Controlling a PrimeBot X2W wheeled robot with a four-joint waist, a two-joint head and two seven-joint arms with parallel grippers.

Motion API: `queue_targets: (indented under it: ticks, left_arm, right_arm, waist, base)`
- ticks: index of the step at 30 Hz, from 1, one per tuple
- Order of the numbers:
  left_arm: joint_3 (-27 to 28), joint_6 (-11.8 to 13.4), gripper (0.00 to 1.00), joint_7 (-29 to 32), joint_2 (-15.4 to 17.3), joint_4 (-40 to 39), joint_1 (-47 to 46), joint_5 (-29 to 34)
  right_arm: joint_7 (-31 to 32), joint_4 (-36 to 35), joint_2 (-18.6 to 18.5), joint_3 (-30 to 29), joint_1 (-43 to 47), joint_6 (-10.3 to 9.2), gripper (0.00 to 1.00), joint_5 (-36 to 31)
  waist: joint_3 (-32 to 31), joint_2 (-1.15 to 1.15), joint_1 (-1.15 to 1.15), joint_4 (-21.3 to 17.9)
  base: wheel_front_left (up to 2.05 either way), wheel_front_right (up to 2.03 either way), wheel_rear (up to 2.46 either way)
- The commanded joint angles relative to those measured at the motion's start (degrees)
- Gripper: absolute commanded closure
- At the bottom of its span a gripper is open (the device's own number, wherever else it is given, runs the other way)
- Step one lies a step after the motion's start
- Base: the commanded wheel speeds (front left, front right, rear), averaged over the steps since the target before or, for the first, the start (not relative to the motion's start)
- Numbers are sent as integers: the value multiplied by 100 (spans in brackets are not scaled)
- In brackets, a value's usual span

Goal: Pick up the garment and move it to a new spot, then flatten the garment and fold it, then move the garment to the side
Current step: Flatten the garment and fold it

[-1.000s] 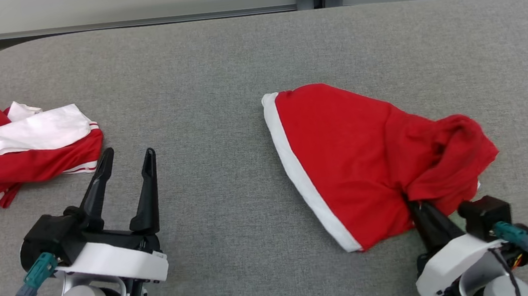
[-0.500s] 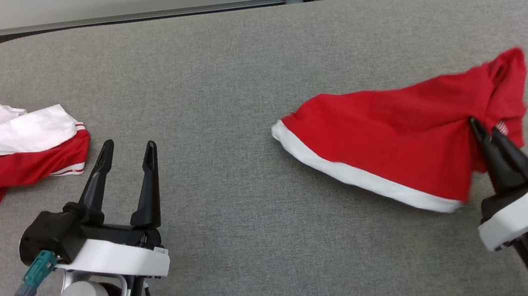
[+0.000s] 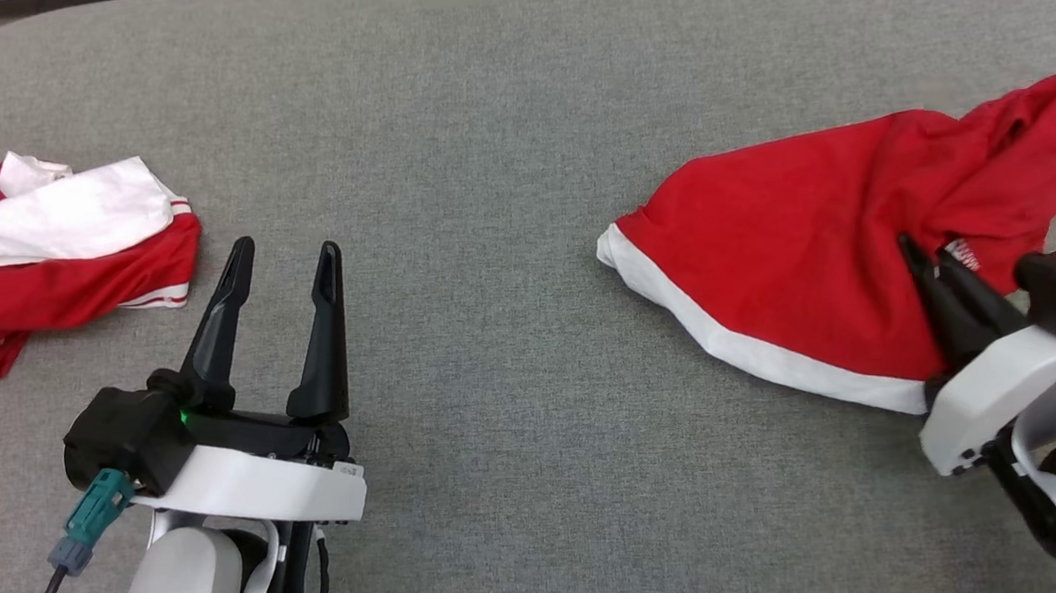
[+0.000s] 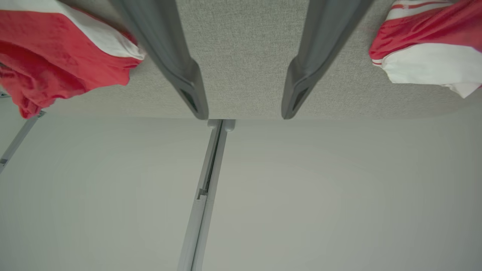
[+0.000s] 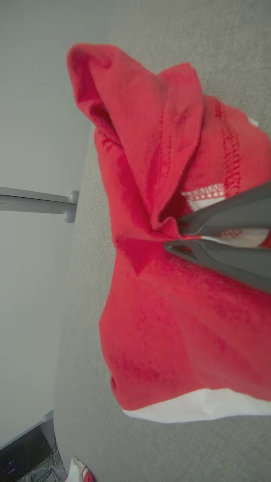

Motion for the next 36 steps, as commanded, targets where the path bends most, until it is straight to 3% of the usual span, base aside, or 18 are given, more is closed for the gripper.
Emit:
queue_targets:
  ticks: [1,2,3,4,14,22,36]
  left_arm:
    - [22,-27,0,1,-14,-2,-81,44]
    - [36,-30,0,0,-24,6,-86,52]
    - [57,-42,0,0,-28,8,-85,60]
    - [83,-46,0,0,-32,3,-75,61]
    - [453,-12,0,1,-16,86,312,105]
    - [600,120,0,1,22,114,677,182]
    - [562,304,0,182,114,36,1324,133]
  right_arm:
    - [-104,119,53,18,-89,-2,100,13]
    - [-191,248,101,44,-105,-2,100,10]
    - [-292,350,151,60,-124,-2,62,1]
    - [-404,426,208,69,-146,-2,0,1]
    - [-1286,-18,479,-270,490,-2,0,161]
    - [-1206,-754,578,-658,1253,-2,0,133]
    - [-942,-1036,673,-615,1915,-2,0,134]
  waist:
    - [60,0,0,20]
    - [70,0,0,14]
    - [74,0,0,1]
    - [77,0,0,-21]
    - [-383,0,0,-447]
    - [-871,0,0,-612]
    - [-1376,0,0,-802]
  base:
    - [0,0,0]
    - [0,0,0]
    - [0,0,0]
    - [0,0,0]
    - [0,0,0]
    - [0,0,0]
    - [0,0,0]
